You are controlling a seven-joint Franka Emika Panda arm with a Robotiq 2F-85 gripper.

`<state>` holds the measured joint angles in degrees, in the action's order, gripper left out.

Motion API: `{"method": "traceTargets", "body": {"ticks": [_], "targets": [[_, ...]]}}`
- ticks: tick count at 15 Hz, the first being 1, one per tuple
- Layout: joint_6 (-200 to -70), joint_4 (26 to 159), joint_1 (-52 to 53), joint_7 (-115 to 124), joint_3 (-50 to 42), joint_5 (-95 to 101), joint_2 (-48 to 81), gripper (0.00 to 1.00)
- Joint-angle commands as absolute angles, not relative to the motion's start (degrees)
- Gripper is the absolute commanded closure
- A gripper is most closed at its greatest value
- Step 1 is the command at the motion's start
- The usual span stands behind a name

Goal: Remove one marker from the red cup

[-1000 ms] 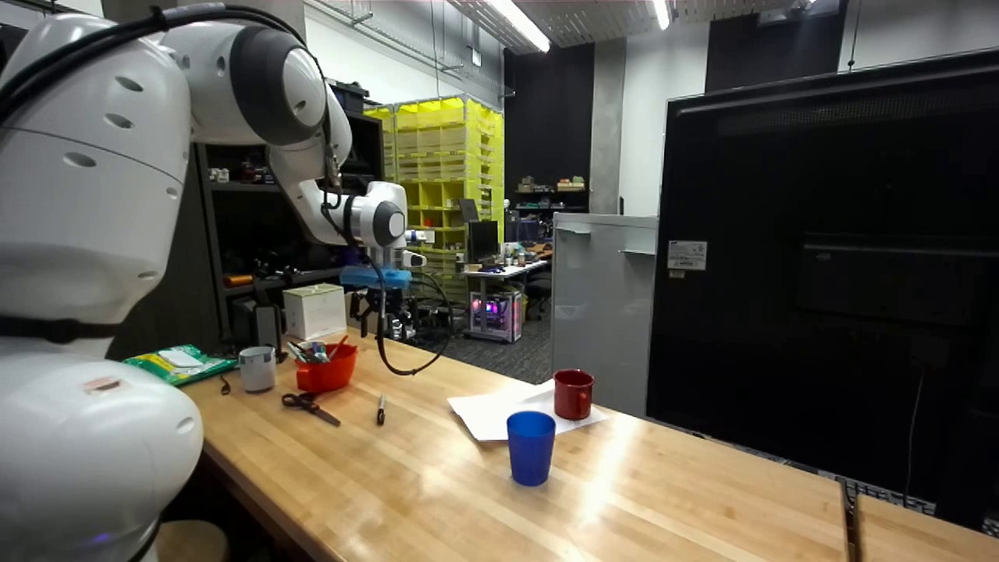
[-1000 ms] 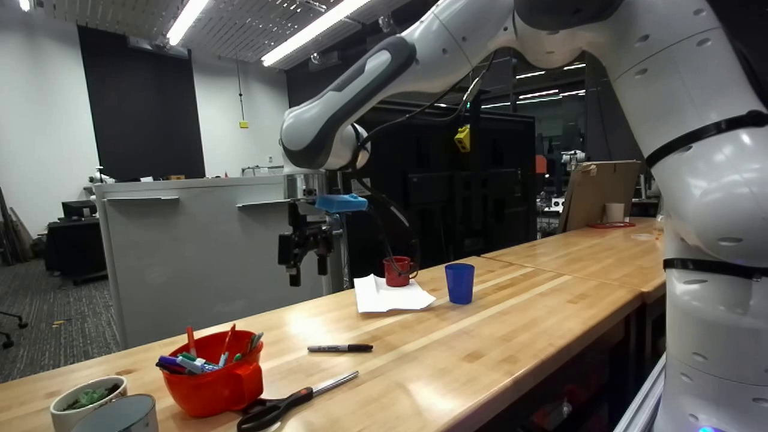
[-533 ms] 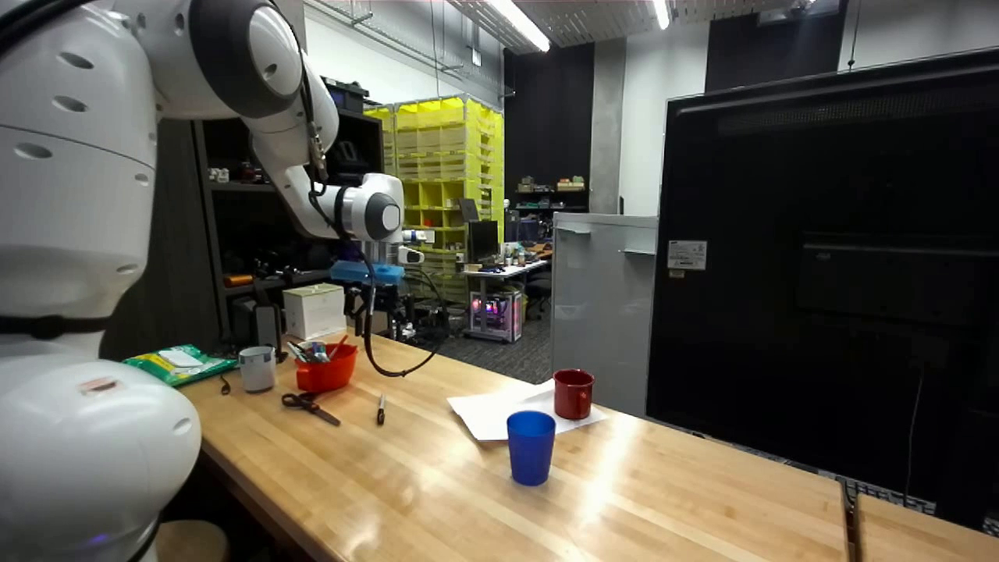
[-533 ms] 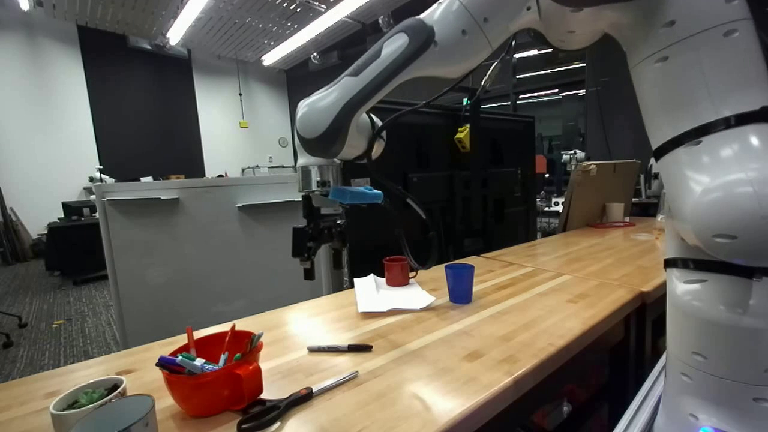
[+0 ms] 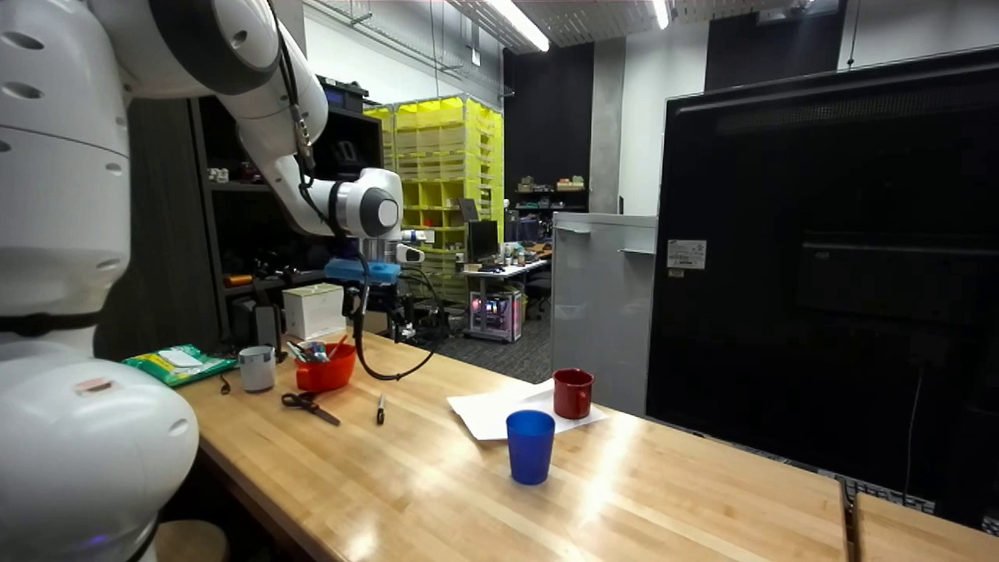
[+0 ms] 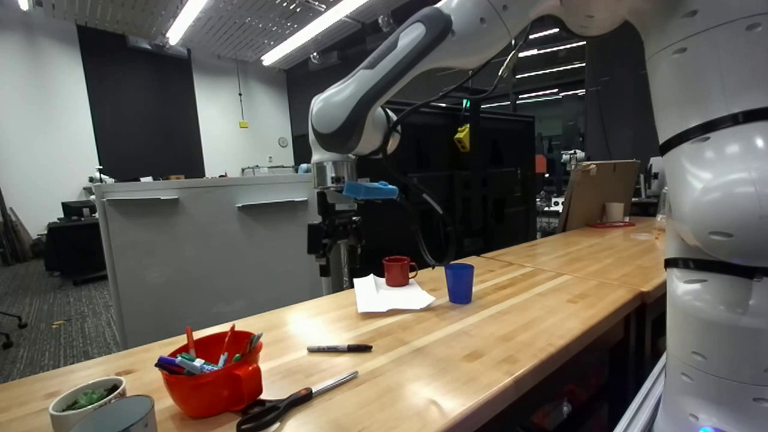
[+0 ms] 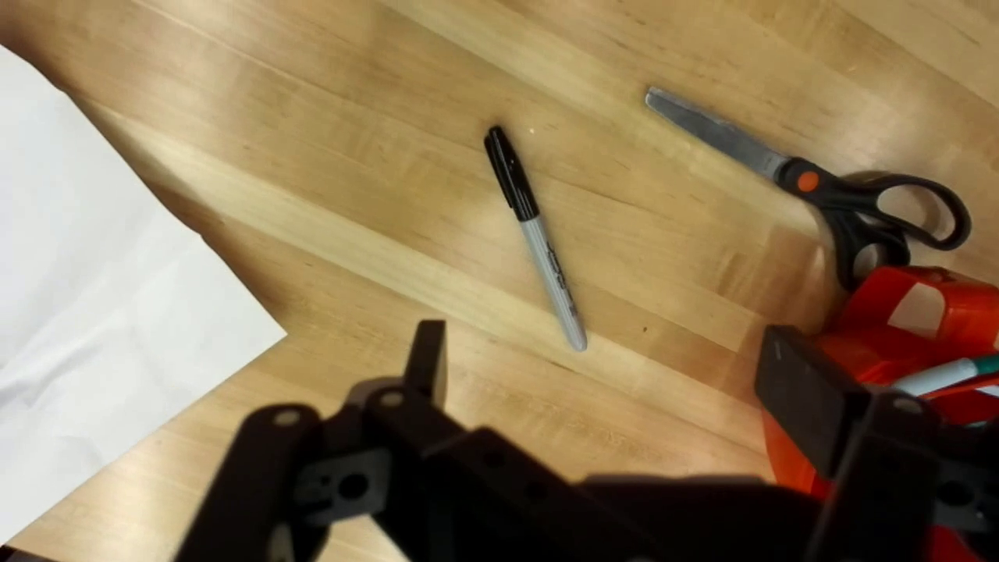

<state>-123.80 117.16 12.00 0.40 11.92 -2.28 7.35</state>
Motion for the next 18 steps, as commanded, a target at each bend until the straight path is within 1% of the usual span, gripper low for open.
{"method": "traceTargets", "body": {"ticks": [1, 17, 18], "targets": [[-123.6, 117.0, 12.1, 0.4, 11.9, -2.3, 7.4, 0.0], [-124.1, 119.1, 9.5, 0.1, 9.5, -3.7, 7.6, 0.0], [-123.7, 117.6, 9.9, 0.5, 9.6, -2.4, 9.1, 0.0]]}}
